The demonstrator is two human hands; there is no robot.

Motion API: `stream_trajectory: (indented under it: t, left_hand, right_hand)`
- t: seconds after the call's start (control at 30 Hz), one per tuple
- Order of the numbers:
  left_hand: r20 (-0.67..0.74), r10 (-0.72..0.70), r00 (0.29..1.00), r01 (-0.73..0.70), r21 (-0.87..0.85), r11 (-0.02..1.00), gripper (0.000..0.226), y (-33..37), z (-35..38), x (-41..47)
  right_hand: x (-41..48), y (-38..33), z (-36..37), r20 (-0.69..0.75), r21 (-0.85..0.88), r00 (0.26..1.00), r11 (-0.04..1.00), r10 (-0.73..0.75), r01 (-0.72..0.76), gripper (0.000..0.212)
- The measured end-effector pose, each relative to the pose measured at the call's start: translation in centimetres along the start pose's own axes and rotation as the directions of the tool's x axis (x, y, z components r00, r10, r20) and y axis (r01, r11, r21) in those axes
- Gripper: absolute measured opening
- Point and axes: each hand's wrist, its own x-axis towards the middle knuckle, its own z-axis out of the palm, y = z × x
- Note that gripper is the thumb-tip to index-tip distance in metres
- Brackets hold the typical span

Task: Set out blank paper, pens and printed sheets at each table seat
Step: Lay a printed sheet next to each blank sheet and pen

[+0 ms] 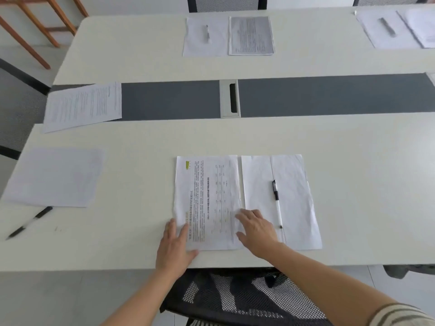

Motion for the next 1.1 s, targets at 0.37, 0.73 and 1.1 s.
stream_trajectory:
  t: [0.37, 0.73, 1.1]
  left_hand:
    - [0.037, 0.097, 0.995, -0.100, 0.089, 0.991, 0.077, -0.2, -0.5, 0.7]
    - [0.033, 0.108, 0.994, -0.111, 0.100, 0.989, 0.071, -0.2, -1.3, 0.3]
    - [0.115, 0.181, 0.977, -0.062, -0.655, 0.753, 0.017, -1.2, -8.6, -3.9]
  right_hand:
    - [-1.7, 7.3, -0.3, 0.018, -0.002, 0.917, 0.917, 0.398, -0.398, 0.074]
    - [-2.3, 6.4, -1.5, 0.001, 0.053, 0.908, 0.906, 0.420, -0.419, 0.069]
    - [-10.6, -2.1, -5.4, -0.255, 0.684, 0.826, 0.697, 0.504, -0.214, 0.012]
